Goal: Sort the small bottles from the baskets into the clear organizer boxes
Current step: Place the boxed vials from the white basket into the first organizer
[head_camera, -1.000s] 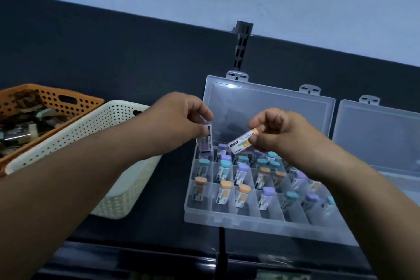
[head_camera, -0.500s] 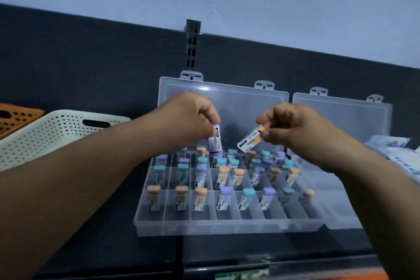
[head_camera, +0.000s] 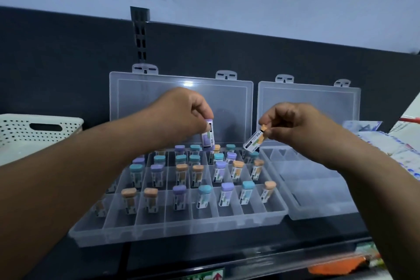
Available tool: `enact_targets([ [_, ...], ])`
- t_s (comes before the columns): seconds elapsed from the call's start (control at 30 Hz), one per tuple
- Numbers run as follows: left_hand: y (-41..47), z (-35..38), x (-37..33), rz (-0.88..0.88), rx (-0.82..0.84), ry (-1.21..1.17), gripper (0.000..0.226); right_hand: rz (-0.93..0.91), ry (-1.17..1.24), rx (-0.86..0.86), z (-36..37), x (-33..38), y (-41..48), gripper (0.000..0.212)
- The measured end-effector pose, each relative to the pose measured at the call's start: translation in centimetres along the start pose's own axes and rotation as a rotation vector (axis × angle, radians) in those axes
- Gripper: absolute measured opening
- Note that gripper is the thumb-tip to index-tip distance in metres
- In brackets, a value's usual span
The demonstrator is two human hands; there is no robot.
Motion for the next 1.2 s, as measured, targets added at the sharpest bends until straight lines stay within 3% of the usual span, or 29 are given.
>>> enact_targets([
  [0.43,0.7,6.0,-0.7,-0.013,0.129,0.163,0.022,-0.046,-0.208,0.171,0.6,-4.1,0.1,0.014],
  [0.53,1.0,7.5,-0.8,-0.015,0.165,0.223,0.012,-0.027,-0.227,0.224,1.1,-5.0,-0.1,0.015],
  [1.2,1.7,12.1,-0.9,-0.042,0.253,0.365,0.012,0.001,-0.189,0.372,3.7,-7.8,0.9,0.017],
])
Point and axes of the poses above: each hand's wrist, its own y-axis towards the middle knuckle, its own z-axis out of the palm, x = y × z, the point moved 6 cm from there along y, towards the middle knuckle, and after that the axes turned 4 degrees about y, right-handed, at the moved point
